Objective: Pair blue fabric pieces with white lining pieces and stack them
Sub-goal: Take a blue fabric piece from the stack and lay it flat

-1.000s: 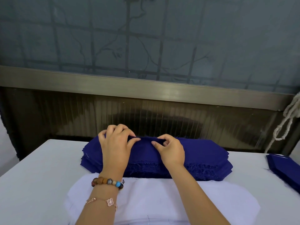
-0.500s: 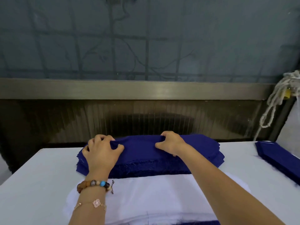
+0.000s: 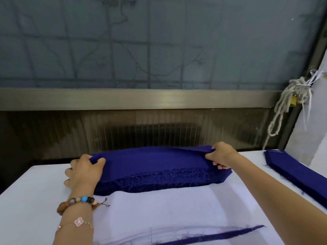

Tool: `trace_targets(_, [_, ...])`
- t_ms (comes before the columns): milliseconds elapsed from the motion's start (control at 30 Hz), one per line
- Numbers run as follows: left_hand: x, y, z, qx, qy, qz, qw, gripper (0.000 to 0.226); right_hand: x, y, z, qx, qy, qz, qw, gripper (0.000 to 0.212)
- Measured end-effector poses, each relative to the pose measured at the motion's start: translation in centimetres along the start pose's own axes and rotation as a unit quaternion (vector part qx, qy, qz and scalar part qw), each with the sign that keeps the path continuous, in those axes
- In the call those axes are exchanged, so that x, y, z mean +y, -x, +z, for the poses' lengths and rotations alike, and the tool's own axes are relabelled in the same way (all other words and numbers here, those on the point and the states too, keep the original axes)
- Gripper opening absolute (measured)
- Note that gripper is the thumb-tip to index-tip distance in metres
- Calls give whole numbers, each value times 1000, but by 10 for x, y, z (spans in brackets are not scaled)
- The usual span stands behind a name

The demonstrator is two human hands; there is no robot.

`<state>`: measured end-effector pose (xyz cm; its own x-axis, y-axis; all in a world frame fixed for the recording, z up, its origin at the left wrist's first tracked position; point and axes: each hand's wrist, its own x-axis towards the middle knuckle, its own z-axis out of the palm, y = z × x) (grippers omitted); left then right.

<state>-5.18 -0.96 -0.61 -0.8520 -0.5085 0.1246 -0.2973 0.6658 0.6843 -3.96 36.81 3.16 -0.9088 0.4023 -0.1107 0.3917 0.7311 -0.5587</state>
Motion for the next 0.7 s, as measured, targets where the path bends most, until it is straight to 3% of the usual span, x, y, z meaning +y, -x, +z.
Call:
trace_targets(133, [-2,-4,-6,29,-6,-1,1000,41,23,-3,-4,81,41,-4,996,25])
trace_targets(233, [-2,0,-7,95,-1,23,995,35,29,-5,1,107,-12,-67,992,13])
trace_targets(300, [-1,1,-7,134,13,46,990,32,30,-4,7,119,-5,-98,988,17])
trace_targets(467, [-5,2,-8,152,161,137,965,21,31,6,16,212,62,-136,966,21])
trace_targets(600, [1,3,-18,165,267,137,940,25,35,16,10,207,-111,-170,957,7])
trace_targets(700, [15,12,-26,179,295,156,926,23,38,26,-4,177,-270,-161,933,13])
